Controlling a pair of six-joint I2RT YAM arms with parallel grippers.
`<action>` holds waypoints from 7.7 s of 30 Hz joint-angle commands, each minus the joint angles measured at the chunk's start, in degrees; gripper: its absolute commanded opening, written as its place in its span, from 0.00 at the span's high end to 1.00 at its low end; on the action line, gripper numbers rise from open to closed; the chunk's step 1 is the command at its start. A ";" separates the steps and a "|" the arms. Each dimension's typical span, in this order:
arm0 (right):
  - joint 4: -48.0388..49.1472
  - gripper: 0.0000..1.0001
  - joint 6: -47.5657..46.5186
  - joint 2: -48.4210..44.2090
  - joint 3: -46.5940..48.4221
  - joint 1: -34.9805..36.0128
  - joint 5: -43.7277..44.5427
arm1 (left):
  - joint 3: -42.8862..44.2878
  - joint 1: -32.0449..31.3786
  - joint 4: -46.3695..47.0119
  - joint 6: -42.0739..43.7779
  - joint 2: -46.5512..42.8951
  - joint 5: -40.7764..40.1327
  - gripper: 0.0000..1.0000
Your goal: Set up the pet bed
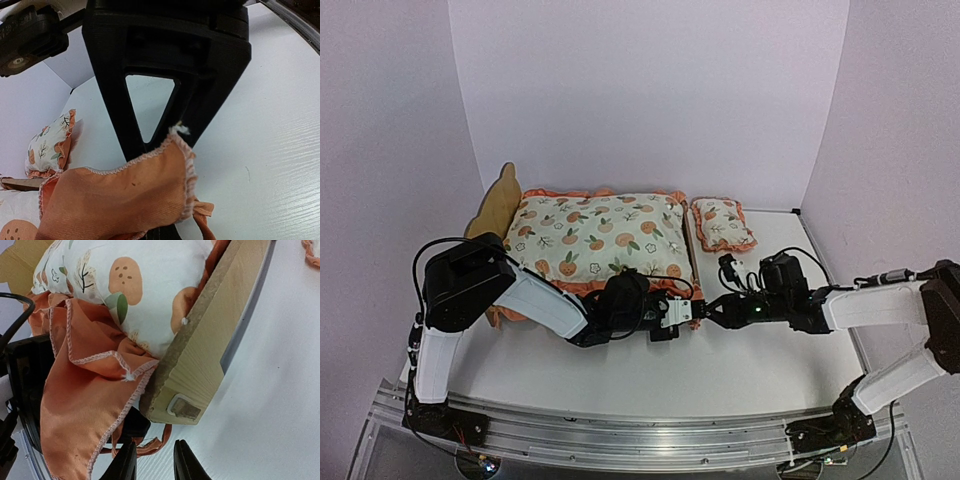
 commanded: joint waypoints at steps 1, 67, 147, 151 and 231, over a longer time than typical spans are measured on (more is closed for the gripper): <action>4.26 0.72 -2.93 2.19 0.33 0.04 -5.50 | 0.42 0.63 -5.81 -1.38 2.48 -1.37 1.00; 6.59 1.00 -2.88 6.82 2.25 0.06 -5.24 | -4.91 -0.04 -14.96 -4.38 -11.51 1.34 0.55; -12.14 1.00 -2.31 -1.92 15.11 -6.69 21.60 | -20.65 1.08 -9.03 6.28 -11.66 -8.42 1.00; -13.16 1.00 -0.66 -1.42 14.79 -7.40 18.75 | -21.33 1.07 -8.39 6.62 -11.34 -7.59 1.00; -61.08 0.44 9.35 25.75 48.98 1.79 33.34 | -26.22 27.17 -56.28 13.23 -56.02 -17.32 0.95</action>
